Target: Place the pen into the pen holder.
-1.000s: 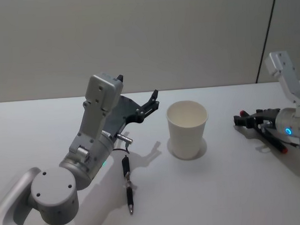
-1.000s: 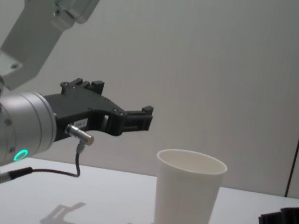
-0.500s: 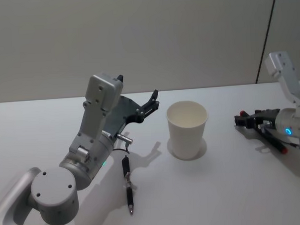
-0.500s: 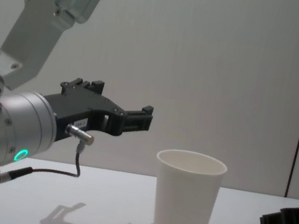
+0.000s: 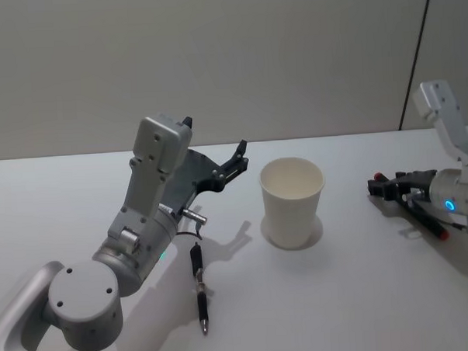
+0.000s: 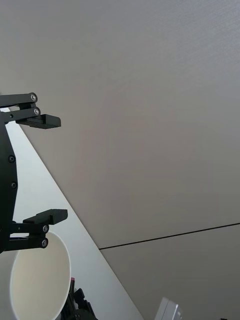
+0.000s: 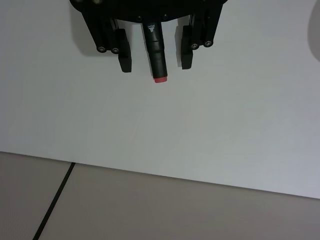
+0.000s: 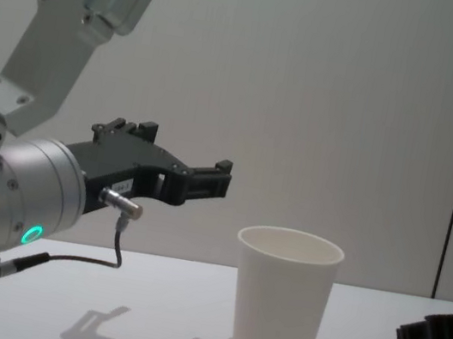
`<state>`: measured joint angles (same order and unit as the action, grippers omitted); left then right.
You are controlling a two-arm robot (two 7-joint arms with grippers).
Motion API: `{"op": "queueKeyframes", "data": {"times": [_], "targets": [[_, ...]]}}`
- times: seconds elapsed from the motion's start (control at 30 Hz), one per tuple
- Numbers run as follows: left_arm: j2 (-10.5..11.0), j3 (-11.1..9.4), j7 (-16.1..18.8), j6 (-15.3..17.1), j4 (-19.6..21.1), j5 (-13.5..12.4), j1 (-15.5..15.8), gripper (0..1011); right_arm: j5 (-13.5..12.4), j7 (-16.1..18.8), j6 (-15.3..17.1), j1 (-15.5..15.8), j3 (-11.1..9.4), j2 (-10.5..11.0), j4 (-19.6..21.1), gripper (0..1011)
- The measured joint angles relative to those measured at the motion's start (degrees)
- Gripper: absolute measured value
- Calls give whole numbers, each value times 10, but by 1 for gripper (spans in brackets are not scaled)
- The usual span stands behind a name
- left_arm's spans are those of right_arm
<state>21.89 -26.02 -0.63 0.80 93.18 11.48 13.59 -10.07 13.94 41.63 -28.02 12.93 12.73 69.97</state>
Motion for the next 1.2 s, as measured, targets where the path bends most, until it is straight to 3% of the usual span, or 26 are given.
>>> {"op": "queueKeyframes", "data": {"times": [1.2], "targets": [[0,0,0,0,0,0,0,1001,0,0,0,0,0,0,0,351]]}}
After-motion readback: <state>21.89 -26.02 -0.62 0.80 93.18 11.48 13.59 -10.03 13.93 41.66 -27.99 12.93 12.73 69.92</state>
